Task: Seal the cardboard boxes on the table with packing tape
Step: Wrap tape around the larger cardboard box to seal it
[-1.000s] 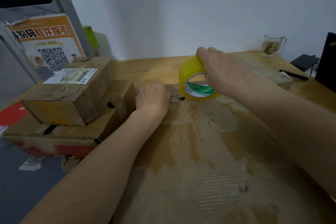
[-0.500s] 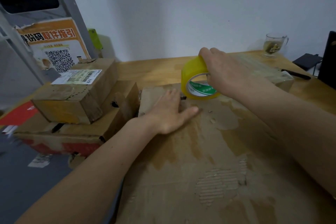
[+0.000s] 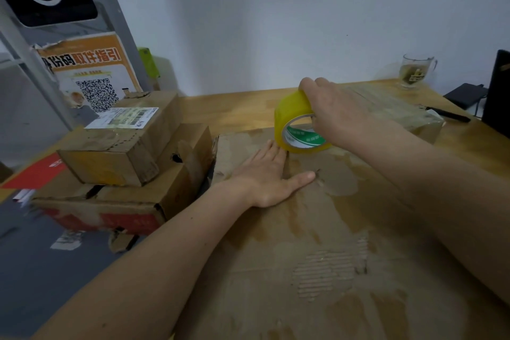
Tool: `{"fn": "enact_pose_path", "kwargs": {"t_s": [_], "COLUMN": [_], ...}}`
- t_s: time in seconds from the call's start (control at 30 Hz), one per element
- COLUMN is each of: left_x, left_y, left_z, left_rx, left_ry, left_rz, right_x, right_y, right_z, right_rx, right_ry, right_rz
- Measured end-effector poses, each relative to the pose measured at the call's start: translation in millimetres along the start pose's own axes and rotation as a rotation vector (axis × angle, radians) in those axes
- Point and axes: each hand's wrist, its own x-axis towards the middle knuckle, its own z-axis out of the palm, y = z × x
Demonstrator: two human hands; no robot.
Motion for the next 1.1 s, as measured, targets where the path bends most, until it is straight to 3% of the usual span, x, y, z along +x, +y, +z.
{"fn": "enact_pose_path", "kwargs": {"t_s": [0.17, 0.23, 0.33, 0.47, 0.7, 1.1], "left_x": [-1, 2, 6, 12, 12, 9], "left_y": [-1, 7, 17, 17, 18, 19], "left_z": [-3, -6, -2, 5, 7, 10], "left_rx": [0.096, 0.092, 0.047, 0.069, 0.11, 0.067], "left_ry": [-0.025, 0.01, 0.079, 0.068, 0.043, 0.039], "left_rz": [-0.27, -0.252, -0.05, -0.073, -0.085, -0.111], "right_x": [-4, -4, -3, -16, -16, -25], "right_y": [5, 8, 20, 32, 33, 80], "right_z": [-1, 2, 8, 24, 40, 9], "right_rx": [0.039, 0.09, 0.446, 0.919, 0.697, 0.646], "right_ry": [-0.01, -0.012, 0.008, 0.007, -0.081, 0.067], "right_rz": [0.025, 0.031, 0.136, 0.435, 0.484, 0.662]}}
